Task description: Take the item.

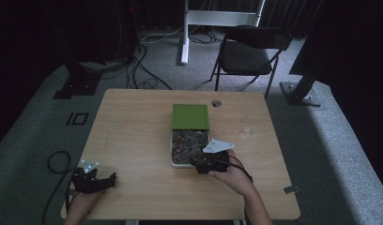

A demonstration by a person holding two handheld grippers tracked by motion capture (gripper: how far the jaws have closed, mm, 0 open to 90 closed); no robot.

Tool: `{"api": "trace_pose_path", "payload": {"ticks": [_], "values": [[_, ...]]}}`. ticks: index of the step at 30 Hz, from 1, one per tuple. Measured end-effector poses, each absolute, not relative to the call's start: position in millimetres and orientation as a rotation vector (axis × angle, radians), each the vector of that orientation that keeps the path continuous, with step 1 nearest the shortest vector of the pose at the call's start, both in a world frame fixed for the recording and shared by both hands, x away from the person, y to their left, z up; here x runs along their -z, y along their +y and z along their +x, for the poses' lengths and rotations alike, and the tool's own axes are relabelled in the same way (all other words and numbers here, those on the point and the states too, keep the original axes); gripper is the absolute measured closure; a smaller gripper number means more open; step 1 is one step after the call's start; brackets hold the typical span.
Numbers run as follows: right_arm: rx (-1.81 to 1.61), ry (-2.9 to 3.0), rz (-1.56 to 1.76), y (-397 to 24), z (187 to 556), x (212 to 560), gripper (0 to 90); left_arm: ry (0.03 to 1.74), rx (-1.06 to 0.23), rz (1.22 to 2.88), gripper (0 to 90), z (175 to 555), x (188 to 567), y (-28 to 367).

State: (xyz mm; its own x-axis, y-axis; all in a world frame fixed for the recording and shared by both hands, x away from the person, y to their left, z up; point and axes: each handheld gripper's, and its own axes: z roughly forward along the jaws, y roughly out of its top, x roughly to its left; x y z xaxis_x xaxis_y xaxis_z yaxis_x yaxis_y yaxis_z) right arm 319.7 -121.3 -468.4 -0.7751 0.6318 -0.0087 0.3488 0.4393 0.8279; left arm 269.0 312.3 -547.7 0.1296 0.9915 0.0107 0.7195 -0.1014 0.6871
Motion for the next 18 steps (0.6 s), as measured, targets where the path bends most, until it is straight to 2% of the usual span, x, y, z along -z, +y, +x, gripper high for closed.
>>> {"api": "trace_pose_path", "payload": {"ticks": [3,6,17,18], "values": [[-1.241,2.370,0.851,-122,321,469,45.7,1.644,-0.666,1.881,0.2,269,548,312],[-1.215,2.367,0.862,-120,322,470,53.9,1.644,-0.666,1.881,0.2,269,548,312],[-1.113,2.414,0.832,-112,320,475,57.4,1.644,-0.666,1.881,0.2,269,548,312],[-1.111,2.416,0.842,-111,320,476,60.1,1.644,-0.666,1.881,0.2,269,548,312]]}}
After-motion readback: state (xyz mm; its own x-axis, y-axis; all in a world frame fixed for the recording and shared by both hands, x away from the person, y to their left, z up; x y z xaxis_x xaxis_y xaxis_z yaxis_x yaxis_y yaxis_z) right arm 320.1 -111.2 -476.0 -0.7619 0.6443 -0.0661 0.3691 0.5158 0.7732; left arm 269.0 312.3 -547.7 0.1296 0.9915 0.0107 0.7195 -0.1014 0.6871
